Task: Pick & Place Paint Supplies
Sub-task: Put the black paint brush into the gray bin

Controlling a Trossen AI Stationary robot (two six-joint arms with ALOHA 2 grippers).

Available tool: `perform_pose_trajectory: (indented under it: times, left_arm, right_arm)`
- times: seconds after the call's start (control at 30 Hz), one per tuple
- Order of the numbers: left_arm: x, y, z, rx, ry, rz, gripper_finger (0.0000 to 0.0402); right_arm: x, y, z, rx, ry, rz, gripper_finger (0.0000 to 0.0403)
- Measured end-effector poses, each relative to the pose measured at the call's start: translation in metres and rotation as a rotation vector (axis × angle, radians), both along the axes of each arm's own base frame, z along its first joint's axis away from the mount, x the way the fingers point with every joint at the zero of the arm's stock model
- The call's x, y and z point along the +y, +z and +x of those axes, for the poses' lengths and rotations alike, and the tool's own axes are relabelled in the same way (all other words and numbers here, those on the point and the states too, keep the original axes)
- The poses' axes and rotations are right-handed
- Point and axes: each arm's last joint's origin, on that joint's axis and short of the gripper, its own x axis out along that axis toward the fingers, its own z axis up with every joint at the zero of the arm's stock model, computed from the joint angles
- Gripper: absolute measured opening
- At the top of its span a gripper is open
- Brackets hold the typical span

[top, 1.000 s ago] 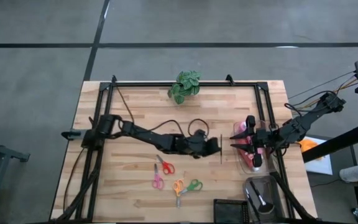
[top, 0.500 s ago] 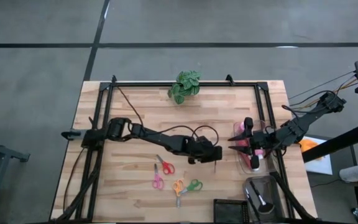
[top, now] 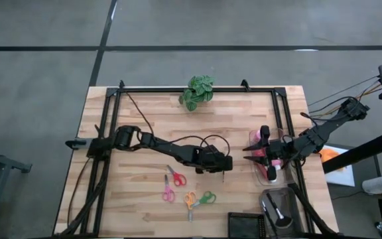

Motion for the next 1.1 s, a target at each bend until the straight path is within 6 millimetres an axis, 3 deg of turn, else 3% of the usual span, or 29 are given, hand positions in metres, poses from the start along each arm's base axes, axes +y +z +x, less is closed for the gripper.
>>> perform_pose_trajectory:
  times: [0.2, 0.6, 0.87, 1.1]
  left_arm:
    - [0.000, -0.002, -0.001, -0.001, -0.003, -0.004, 0.0016]
    - [0.002, -0.002, 0.000, -0.001, -0.002, -0.009, 0.0140]
    - [0.003, -0.001, 0.001, -0.010, -0.014, -0.019, 0.0149]
    - [0.012, 0.026, 0.005, -0.126, -0.156, 0.104, 0.0149]
  right_arm:
    - [0.000, 0.000, 0.000, 0.001, 0.000, -0.001, 0.0116]
    - [0.000, 0.000, 0.000, 0.001, 0.000, -0.001, 0.0116]
    - [0.000, 0.000, 0.000, 0.001, 0.000, -0.001, 0.0116]
    - [0.000, 0.000, 0.000, 0.001, 0.000, -0.001, 0.0116]
